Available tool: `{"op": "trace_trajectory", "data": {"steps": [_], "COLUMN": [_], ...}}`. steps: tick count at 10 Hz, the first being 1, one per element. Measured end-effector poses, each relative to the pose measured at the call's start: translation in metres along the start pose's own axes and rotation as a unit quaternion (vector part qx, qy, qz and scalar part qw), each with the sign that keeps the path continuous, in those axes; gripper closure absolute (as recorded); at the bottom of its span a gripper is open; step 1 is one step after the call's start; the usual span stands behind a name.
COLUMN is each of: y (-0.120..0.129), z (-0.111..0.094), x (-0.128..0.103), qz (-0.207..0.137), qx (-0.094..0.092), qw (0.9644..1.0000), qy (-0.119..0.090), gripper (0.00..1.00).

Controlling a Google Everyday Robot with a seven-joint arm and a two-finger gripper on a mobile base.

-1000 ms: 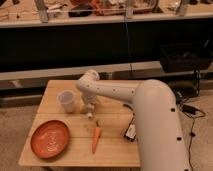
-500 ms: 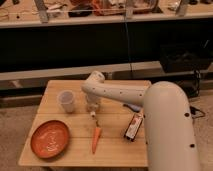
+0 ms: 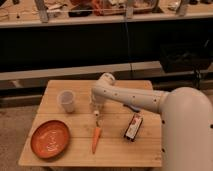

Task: Stand the bottle upright

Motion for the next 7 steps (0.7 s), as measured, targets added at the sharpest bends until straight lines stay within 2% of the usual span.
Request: {"op": "trace_trajectory", "data": {"steps": [2,3,4,5,6,7], "y": [-0.004,-0.006,-0.007,-0.008,-0.004,0.010], "z": [-0.022,-0.029,-0.032,-0.034,-0.035,-0.038], "x": [-0.003,-0.006,-0.008,-0.012,-0.014,-0.017], "qz": [0.001,-0.003,-0.007,-0.008,-0.001,0.015], "qx": [0.020,0.022,0.016,-0.005,-0.013,-0.013], "qw": [0.9996,0.9994,0.9994,0.9994,0.9992,0.9989], "qy": [0.021,0.027,0.031,0.034,0.038,0.042], "gripper": [1.00,1.00,1.00,1.00,1.00,1.00]}}
